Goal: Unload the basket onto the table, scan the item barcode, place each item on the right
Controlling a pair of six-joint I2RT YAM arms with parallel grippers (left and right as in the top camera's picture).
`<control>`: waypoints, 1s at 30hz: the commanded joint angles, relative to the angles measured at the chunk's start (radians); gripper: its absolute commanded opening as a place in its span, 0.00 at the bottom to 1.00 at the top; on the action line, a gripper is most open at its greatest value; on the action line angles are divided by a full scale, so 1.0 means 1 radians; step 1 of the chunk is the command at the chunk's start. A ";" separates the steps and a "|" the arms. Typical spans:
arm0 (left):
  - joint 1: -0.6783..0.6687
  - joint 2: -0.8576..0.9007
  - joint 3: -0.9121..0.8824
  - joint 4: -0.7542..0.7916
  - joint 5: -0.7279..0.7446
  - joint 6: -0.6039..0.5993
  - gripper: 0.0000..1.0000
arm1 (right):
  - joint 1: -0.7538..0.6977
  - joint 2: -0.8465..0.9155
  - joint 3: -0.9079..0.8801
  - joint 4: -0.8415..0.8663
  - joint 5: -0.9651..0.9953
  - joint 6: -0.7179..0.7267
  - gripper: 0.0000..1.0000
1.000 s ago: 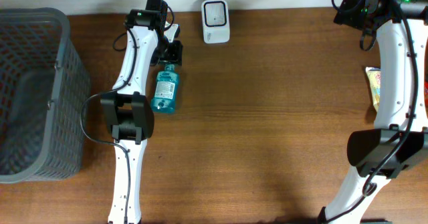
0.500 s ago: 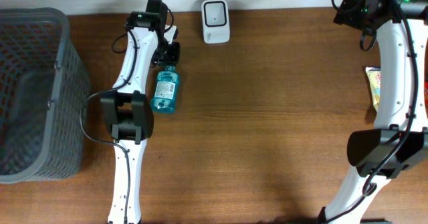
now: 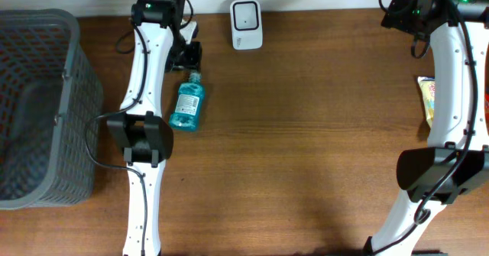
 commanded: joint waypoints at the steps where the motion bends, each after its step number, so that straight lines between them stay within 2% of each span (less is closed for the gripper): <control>1: 0.013 -0.038 -0.010 -0.052 0.037 -0.004 0.99 | 0.001 0.003 0.000 -0.001 0.002 0.003 0.99; 4: 0.013 -0.038 -0.053 -0.052 0.046 -0.003 0.99 | 0.001 0.003 0.000 -0.001 0.002 0.003 0.99; 9: 0.013 -0.086 -0.347 -0.052 0.045 0.035 0.99 | 0.001 0.003 0.000 -0.001 0.002 0.003 0.99; 11: 0.013 -0.086 -0.420 -0.047 -0.008 0.042 0.99 | 0.001 0.003 0.000 -0.001 0.002 0.003 0.99; 16: 0.013 -0.081 -0.438 -0.030 -0.033 0.042 0.99 | 0.001 0.003 0.000 -0.001 0.002 0.003 0.99; 17: 0.013 -0.078 -0.438 -0.021 -0.032 0.041 0.97 | 0.001 0.003 0.000 -0.001 0.002 0.003 0.99; 18: 0.012 -0.078 -0.440 -0.007 -0.029 0.033 0.90 | 0.001 0.003 0.000 -0.001 0.002 0.003 0.99; 20: 0.010 -0.078 -0.440 0.032 -0.029 0.022 0.66 | 0.001 0.003 0.000 -0.001 0.002 0.003 0.99; 25: 0.010 -0.079 -0.440 0.021 -0.021 0.011 0.57 | 0.001 0.003 0.000 -0.001 0.002 0.003 0.99; 27: 0.010 -0.079 -0.428 0.010 0.018 0.011 0.49 | 0.001 0.003 0.000 -0.001 0.002 0.003 0.99; 30: 0.013 -0.079 -0.351 -0.015 0.092 0.011 0.49 | 0.001 0.003 0.000 -0.001 0.002 0.003 0.99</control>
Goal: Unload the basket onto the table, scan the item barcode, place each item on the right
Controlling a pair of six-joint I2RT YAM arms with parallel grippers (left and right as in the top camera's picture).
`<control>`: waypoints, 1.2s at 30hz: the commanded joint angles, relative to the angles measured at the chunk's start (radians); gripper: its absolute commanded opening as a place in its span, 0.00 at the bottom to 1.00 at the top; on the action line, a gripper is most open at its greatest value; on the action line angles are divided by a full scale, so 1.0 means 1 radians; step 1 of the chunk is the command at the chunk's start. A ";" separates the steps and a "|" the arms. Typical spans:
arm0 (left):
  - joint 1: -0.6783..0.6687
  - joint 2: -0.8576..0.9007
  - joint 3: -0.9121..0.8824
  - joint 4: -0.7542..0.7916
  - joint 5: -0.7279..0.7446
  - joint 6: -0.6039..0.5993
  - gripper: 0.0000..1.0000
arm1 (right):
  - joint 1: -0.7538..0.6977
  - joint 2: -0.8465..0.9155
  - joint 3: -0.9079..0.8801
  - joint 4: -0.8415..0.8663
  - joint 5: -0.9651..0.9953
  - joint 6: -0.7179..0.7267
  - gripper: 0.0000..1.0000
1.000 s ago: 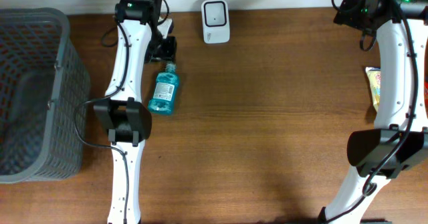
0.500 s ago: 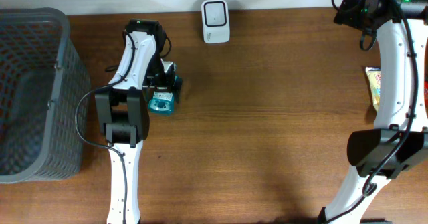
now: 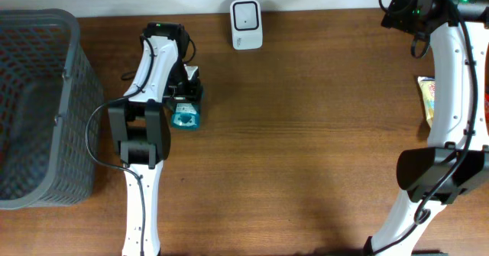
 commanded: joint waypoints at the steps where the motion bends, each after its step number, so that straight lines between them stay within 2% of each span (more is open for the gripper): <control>1: 0.004 -0.034 0.113 -0.033 0.102 -0.006 0.48 | 0.001 0.003 0.000 0.000 0.002 0.003 0.99; 7: 0.004 -0.073 0.230 -0.056 0.197 -0.006 0.44 | 0.001 0.003 0.000 0.000 0.002 0.003 0.99; 11: -0.014 -0.098 0.230 -0.056 0.381 0.023 0.43 | 0.001 0.003 0.000 0.000 0.002 0.003 0.99; 13: -0.057 -0.098 0.226 -0.056 0.461 0.082 0.45 | 0.001 0.003 0.000 0.000 0.002 0.003 0.99; 18: -0.192 -0.098 0.206 -0.047 0.428 0.123 0.45 | 0.001 0.003 0.000 0.000 0.002 0.003 0.99; 21: -0.292 -0.098 0.137 0.066 0.310 0.059 0.45 | 0.001 0.003 0.000 0.000 0.002 0.003 0.99; 22: -0.329 -0.098 0.097 0.152 0.271 0.028 0.45 | 0.001 0.003 0.000 0.000 0.002 0.003 0.99; 25: -0.413 -0.098 -0.013 0.357 0.275 0.023 0.44 | 0.001 0.003 0.000 0.000 0.002 0.003 0.99; 29: -0.521 -0.098 -0.068 0.452 0.288 0.021 0.46 | 0.001 0.003 0.000 0.000 0.002 0.004 0.98; 30: -0.533 -0.098 -0.062 0.451 0.318 0.008 0.47 | 0.001 0.003 0.000 0.000 0.002 0.003 0.99; 33: -0.525 -0.098 -0.053 0.478 0.650 0.000 0.47 | 0.001 0.003 0.000 0.000 0.002 0.003 0.99; 36: -0.469 -0.098 -0.053 0.491 0.856 -0.022 0.48 | 0.001 0.003 0.000 0.000 0.002 0.003 0.99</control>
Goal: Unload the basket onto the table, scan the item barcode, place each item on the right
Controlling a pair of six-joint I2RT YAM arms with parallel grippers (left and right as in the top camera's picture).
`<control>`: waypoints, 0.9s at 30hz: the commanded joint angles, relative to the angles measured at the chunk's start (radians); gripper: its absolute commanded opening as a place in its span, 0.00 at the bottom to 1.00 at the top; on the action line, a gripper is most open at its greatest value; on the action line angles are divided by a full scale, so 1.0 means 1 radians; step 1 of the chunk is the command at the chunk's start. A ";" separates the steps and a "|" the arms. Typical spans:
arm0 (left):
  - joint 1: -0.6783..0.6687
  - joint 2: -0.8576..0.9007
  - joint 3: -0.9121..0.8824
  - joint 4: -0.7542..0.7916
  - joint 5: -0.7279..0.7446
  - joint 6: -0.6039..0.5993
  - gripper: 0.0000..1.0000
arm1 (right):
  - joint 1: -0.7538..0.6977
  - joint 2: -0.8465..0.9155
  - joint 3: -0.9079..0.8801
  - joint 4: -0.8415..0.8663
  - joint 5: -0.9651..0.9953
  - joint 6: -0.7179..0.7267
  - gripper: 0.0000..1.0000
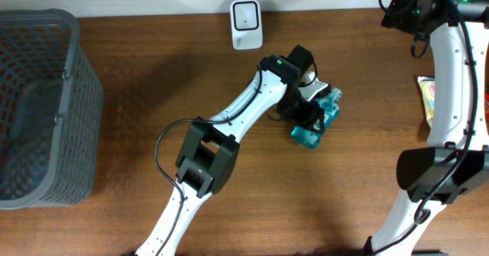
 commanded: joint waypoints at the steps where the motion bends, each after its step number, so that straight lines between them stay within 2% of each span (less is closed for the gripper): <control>1: 0.087 -0.051 0.014 0.012 0.328 -0.033 0.48 | 0.001 0.003 0.000 0.000 0.002 0.004 0.99; 5: 0.172 -0.051 -0.021 0.027 0.356 -0.049 0.49 | 0.001 0.003 0.000 0.000 0.002 0.004 0.98; 14: 0.180 -0.050 -0.254 0.249 0.419 -0.148 0.53 | 0.001 0.003 0.000 0.000 0.002 0.004 0.99; 16: 0.180 -0.050 -0.254 0.251 0.346 -0.148 0.62 | 0.001 0.003 0.000 0.000 0.002 0.004 0.99; 17: 0.182 -0.050 -0.254 0.246 0.303 -0.148 0.74 | 0.001 0.003 0.000 0.000 0.002 0.004 0.99; 18: 0.186 -0.050 -0.254 0.243 0.284 -0.148 0.80 | 0.001 0.003 0.000 0.000 0.002 0.004 0.99; 20: 0.202 -0.055 -0.253 0.242 0.250 -0.148 0.82 | 0.001 0.003 0.000 0.000 0.002 0.004 0.99; 23: 0.238 -0.076 -0.232 0.191 0.095 -0.152 0.88 | 0.001 0.003 0.000 0.000 0.002 0.004 0.99; 27: 0.281 -0.138 -0.160 0.101 -0.061 -0.152 0.87 | 0.001 0.003 0.000 0.000 0.002 0.004 0.99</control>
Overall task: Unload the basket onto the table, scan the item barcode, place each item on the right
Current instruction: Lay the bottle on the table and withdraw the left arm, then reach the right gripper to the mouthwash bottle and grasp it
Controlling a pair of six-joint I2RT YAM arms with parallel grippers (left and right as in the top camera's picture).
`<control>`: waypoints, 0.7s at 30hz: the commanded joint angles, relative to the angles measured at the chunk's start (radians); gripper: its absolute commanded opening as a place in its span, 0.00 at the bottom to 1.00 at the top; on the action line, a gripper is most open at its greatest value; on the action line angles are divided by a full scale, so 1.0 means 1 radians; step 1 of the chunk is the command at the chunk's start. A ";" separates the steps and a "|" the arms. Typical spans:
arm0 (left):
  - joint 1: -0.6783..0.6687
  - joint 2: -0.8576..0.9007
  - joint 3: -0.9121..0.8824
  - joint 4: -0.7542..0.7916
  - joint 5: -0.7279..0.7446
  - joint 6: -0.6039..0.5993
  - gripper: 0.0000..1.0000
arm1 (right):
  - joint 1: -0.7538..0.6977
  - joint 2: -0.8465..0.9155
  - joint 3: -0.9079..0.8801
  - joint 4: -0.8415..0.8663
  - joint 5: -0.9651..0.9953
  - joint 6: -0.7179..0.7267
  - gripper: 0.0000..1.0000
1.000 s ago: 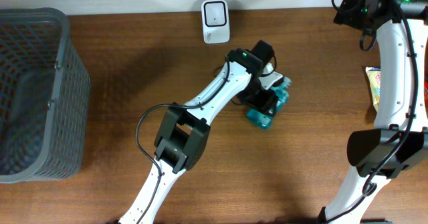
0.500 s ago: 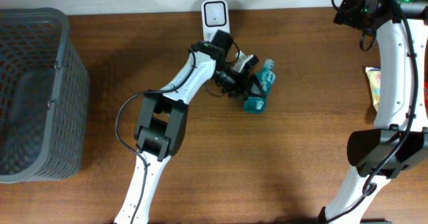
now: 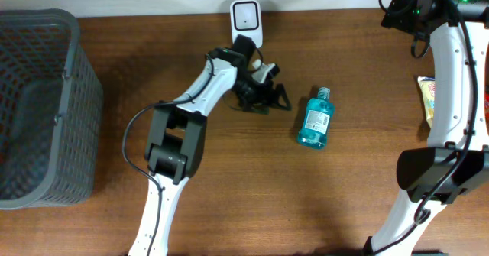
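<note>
The blue mouthwash bottle (image 3: 315, 120) lies flat on the wooden table right of centre, its cap pointing toward the far edge. My left gripper (image 3: 272, 98) hovers a little to the bottle's left, open, with nothing between its fingers. The white barcode scanner (image 3: 246, 24) stands at the far edge, just behind the left arm's wrist. The right arm (image 3: 451, 72) runs along the right edge; its gripper does not show.
A grey mesh basket (image 3: 46, 42) fills the left side of the table. A yellow packet (image 3: 425, 97) lies at the right edge, partly behind the right arm.
My left gripper has let go of the bottle and moved back left toward the scanner, open. The bottle now lies on the table where it was held. The right arm is unchanged.
The bottle first lay at the table's left with my left gripper by its cap. Then the gripper was down on the bottle. Then it held the bottle right of centre. Now the bottle rests there and the gripper is open beside it.
</note>
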 commanded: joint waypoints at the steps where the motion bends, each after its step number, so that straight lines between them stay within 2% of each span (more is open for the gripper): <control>1: 0.036 -0.101 0.072 -0.050 -0.188 0.002 0.87 | 0.001 0.003 0.000 0.000 0.002 0.003 0.99; 3: 0.077 -0.169 0.125 -0.138 -0.331 0.002 0.88 | 0.001 0.003 0.000 0.000 0.002 0.003 0.99; 6: 0.169 -0.255 0.135 -0.211 -0.535 -0.040 0.99 | 0.001 0.003 0.000 0.000 0.002 0.003 0.99; 11: 0.343 -0.268 0.134 -0.316 -0.547 -0.043 0.99 | 0.001 0.003 0.000 0.032 -0.027 0.007 0.99; 13: 0.357 -0.268 0.134 -0.329 -0.547 -0.042 0.99 | 0.001 0.003 0.000 0.019 -0.181 0.008 0.99; 15: 0.356 -0.268 0.134 -0.331 -0.547 -0.042 0.99 | 0.001 0.003 0.000 -0.062 -0.342 -0.067 0.99; 16: 0.355 -0.268 0.134 -0.331 -0.547 -0.042 0.99 | 0.001 0.008 -0.010 -0.171 -0.392 -0.116 0.99; 18: 0.354 -0.268 0.134 -0.331 -0.547 -0.042 0.99 | 0.001 0.010 -0.082 -0.302 -0.406 -0.121 0.99; 19: 0.354 -0.268 0.134 -0.330 -0.547 -0.042 0.99 | 0.001 0.010 -0.136 -0.342 -0.424 -0.121 0.99; 21: 0.351 -0.268 0.134 -0.331 -0.547 -0.042 0.99 | 0.000 0.010 -0.290 -0.339 -0.570 -0.232 0.99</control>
